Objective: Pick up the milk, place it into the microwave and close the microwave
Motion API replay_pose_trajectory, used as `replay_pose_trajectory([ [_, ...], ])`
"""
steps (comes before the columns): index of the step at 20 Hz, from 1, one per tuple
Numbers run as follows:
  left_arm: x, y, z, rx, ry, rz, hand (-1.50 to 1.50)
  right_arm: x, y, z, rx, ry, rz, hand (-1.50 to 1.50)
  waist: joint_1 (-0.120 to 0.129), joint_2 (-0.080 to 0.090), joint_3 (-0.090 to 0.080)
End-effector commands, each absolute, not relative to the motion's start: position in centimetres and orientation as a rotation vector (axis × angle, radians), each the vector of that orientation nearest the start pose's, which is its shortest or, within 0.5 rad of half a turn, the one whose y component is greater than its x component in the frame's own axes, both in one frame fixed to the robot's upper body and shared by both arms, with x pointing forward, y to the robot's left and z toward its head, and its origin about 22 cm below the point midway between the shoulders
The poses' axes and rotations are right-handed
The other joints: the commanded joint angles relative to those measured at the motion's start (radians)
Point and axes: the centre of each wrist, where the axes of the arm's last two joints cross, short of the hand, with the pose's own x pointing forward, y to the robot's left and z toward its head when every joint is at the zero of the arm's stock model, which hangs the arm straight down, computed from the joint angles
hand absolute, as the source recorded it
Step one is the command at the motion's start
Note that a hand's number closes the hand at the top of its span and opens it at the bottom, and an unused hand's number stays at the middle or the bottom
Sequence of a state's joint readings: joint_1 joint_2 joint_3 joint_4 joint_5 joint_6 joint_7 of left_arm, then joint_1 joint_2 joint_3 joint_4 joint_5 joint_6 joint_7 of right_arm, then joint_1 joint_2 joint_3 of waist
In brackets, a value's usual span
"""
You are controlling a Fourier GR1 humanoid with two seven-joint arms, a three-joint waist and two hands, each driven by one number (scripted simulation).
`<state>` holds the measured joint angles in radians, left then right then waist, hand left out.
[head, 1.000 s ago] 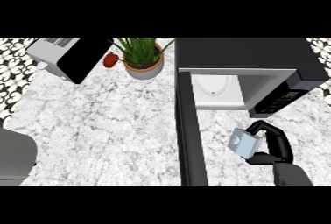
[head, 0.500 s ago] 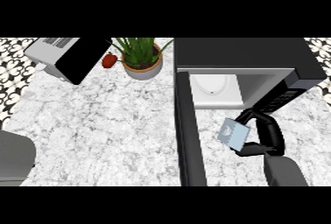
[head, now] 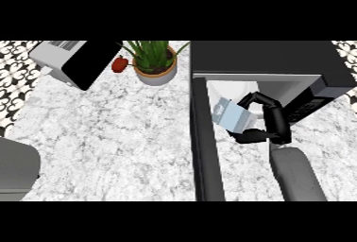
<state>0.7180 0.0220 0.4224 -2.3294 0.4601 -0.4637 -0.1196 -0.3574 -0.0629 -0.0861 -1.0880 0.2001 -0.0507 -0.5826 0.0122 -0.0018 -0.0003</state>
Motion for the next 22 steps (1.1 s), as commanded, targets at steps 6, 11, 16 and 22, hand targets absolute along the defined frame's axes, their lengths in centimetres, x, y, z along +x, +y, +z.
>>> replay_pose_trajectory([
  [6, 5.5, 33.7, 10.0, 0.04, -1.931, 0.076, -1.5, 39.5, -19.6, 2.2, -0.351, -1.932, 0.408, 1.5, 0.018, 0.009, 0.001],
  [11, 5.0, 32.8, 11.0, 0.031, -1.939, 0.048, -1.5, 41.1, -19.1, 1.2, -0.472, -1.903, 0.434, 1.5, 0.036, 0.014, 0.002],
  [16, 6.3, 33.0, 11.1, 0.023, -1.958, 0.03, -1.5, 42.5, -18.7, 1.8, -0.547, -1.88, 0.393, 1.5, 0.048, 0.022, 0.002],
  [22, 6.5, 33.8, 10.2, 0.017, -1.954, 0.033, -1.5, 43.3, -22.6, 3.0, -0.787, -1.927, 0.367, 1.5, 0.074, 0.035, 0.003],
])
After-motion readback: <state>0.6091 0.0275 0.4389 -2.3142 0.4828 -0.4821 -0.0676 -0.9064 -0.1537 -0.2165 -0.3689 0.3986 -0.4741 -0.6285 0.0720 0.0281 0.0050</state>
